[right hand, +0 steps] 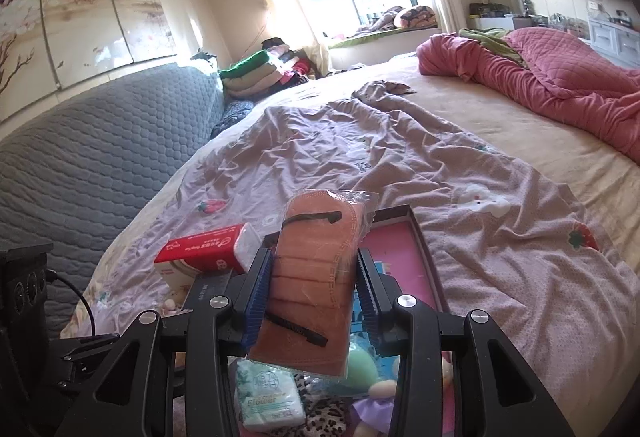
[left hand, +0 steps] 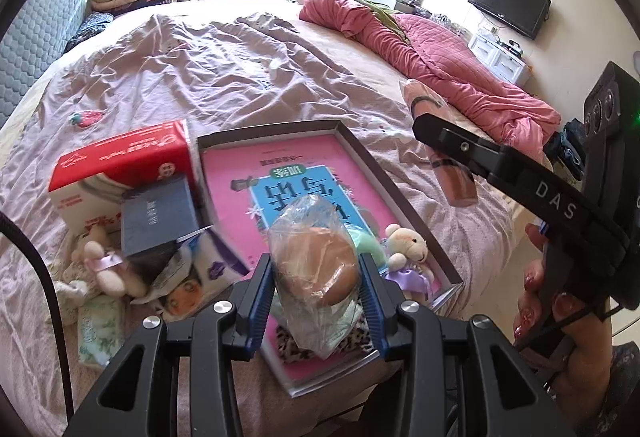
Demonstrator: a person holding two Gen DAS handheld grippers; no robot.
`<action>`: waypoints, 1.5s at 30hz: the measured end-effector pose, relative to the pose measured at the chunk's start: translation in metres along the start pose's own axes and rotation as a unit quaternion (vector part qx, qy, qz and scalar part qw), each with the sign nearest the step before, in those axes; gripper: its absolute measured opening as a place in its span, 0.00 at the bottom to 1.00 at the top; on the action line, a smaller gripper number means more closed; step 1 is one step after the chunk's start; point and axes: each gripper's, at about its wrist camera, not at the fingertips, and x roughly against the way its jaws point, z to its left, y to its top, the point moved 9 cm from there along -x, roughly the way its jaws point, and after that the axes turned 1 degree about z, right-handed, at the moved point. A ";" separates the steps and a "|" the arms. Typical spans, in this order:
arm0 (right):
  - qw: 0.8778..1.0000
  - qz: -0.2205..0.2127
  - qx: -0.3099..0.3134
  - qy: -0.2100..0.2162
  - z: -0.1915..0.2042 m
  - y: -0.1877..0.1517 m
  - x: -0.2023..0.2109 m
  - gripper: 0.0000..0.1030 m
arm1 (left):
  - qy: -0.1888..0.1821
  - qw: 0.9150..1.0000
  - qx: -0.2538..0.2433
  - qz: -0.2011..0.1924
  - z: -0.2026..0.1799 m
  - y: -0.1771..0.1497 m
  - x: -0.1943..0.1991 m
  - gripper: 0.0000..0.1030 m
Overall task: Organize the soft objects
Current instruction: 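Carry the beige ball in the left tool while the right tool carries the pink towel over the tray, then open the left tool to drop the beige ball while the right tool releases the pink towel into the tray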
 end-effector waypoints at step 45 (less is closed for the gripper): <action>0.992 0.114 -0.015 -0.048 -0.049 -0.059 -0.058 0.41 | 0.019 0.998 0.020 0.062 0.006 0.012 -0.091 0.40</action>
